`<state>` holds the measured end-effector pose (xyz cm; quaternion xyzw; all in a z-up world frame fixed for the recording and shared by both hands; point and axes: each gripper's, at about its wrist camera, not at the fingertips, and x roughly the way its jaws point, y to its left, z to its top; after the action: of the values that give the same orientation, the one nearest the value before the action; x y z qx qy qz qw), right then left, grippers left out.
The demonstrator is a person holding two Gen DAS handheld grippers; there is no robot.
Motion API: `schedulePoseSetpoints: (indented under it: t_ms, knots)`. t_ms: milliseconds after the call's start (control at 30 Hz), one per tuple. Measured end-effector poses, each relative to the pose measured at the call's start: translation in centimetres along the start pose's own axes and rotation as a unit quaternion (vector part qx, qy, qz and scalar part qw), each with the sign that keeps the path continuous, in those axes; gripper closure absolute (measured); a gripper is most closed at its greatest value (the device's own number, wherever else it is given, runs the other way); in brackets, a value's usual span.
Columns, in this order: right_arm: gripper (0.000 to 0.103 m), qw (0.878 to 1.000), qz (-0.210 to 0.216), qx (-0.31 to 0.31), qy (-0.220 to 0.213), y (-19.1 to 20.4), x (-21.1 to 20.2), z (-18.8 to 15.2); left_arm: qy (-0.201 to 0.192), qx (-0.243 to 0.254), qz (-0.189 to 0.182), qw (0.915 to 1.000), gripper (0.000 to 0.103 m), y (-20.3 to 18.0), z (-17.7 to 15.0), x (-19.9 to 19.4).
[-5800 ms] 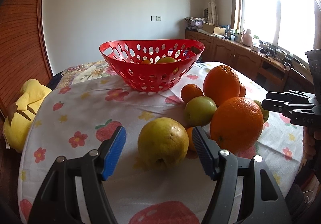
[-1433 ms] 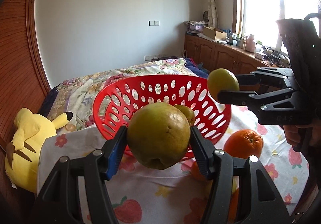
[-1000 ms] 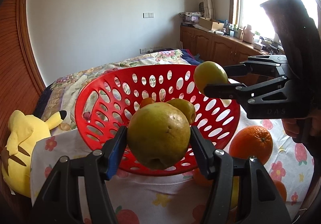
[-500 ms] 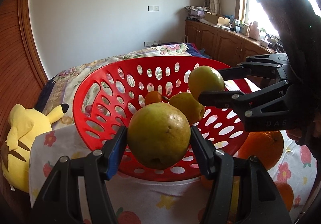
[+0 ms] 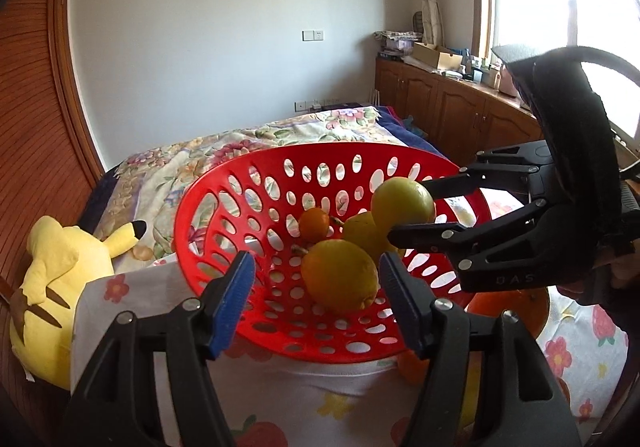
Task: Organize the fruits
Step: 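Open both tools to release the apple and pear into the basket, then move the right tool to the large orange and close around it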
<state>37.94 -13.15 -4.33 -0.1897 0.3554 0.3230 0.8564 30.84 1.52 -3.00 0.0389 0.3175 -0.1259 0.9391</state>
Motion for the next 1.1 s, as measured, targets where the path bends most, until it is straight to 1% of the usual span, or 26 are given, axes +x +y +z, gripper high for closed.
schedulePoseSetpoints:
  t_ms: [167,333,400,500,567,667,833,1100]
  knots:
    - [0.050,1.000,0.012,0.005,0.000,0.4,-0.2,-0.2,-0.005,-0.012,0.005,0.9999,0.037,0.5,-0.9,-0.8]
    - [0.050,1.000,0.011,0.003,0.001,1.0,-0.5,-0.3,-0.006,-0.017,0.009,0.9998,0.036,0.8,-1.8,-1.6]
    - [0.052,1.000,0.012,0.005,-0.005,1.1,-0.8,-0.3,-0.006,-0.019,0.010,0.9998,0.036,0.9,-2.1,-1.9]
    - [0.052,1.000,0.009,0.010,-0.016,1.3,-1.6,-0.2,-0.008,-0.022,0.011,0.9997,0.036,1.1,-2.5,-2.5]
    - [0.055,1.000,0.011,0.012,-0.017,1.5,-2.0,-0.2,-0.008,-0.024,0.012,0.9996,0.036,1.2,-2.9,-3.0]
    - [0.055,1.000,0.010,0.017,-0.020,1.7,-2.5,-0.5,-0.008,-0.025,0.013,0.9996,0.036,1.1,-3.3,-3.4]
    - [0.055,0.999,0.007,0.030,-0.034,2.2,-4.1,-1.3,-0.006,-0.029,0.011,0.9995,0.036,1.0,-4.6,-4.3]
    - [0.055,0.996,-0.010,0.055,-0.068,3.2,-8.6,-3.4,-0.006,-0.028,0.007,0.9996,0.036,-0.3,-7.0,-6.0]
